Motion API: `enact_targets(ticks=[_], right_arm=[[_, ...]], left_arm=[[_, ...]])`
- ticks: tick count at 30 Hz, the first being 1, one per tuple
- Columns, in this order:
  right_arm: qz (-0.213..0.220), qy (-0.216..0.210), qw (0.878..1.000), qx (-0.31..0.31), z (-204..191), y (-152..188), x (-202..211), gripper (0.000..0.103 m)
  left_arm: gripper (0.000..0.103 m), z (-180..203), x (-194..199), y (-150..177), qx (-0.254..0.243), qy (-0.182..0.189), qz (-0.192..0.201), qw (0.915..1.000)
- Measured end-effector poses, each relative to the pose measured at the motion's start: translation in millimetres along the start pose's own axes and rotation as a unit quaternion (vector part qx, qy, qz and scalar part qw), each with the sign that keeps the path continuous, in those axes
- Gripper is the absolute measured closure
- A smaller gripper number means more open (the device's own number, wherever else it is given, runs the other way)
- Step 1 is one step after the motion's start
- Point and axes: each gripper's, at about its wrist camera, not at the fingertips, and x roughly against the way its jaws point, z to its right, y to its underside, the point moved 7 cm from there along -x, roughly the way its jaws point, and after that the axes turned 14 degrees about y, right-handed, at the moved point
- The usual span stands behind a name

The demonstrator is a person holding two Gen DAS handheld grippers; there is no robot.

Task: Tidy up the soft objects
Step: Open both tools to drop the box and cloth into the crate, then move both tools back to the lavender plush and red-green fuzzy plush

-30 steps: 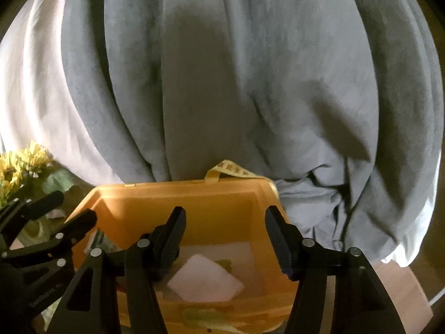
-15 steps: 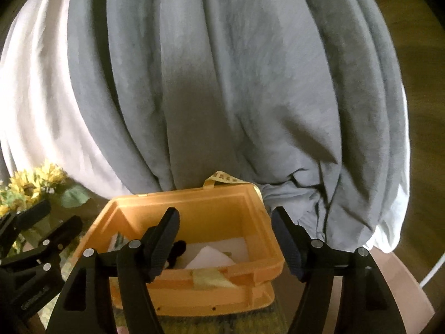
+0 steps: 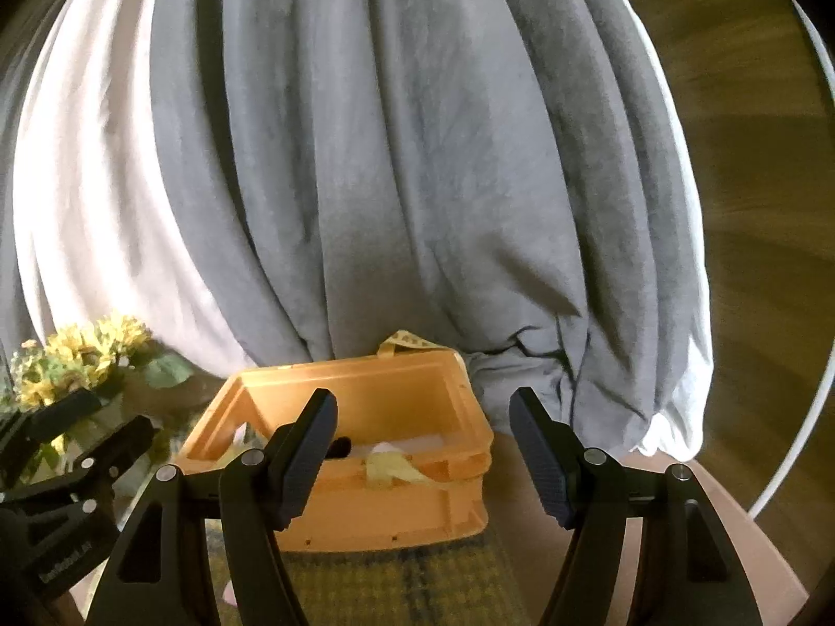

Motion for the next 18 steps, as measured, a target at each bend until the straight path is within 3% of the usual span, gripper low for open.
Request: enact_targets(ticks=[18], right_arm=[[-0.028, -0.022, 0.999, 0.023, 19, 46, 54, 0.034]], left_arm=[[0.034, 45, 55, 50, -0.010, 0.008, -0.038, 0.9992]])
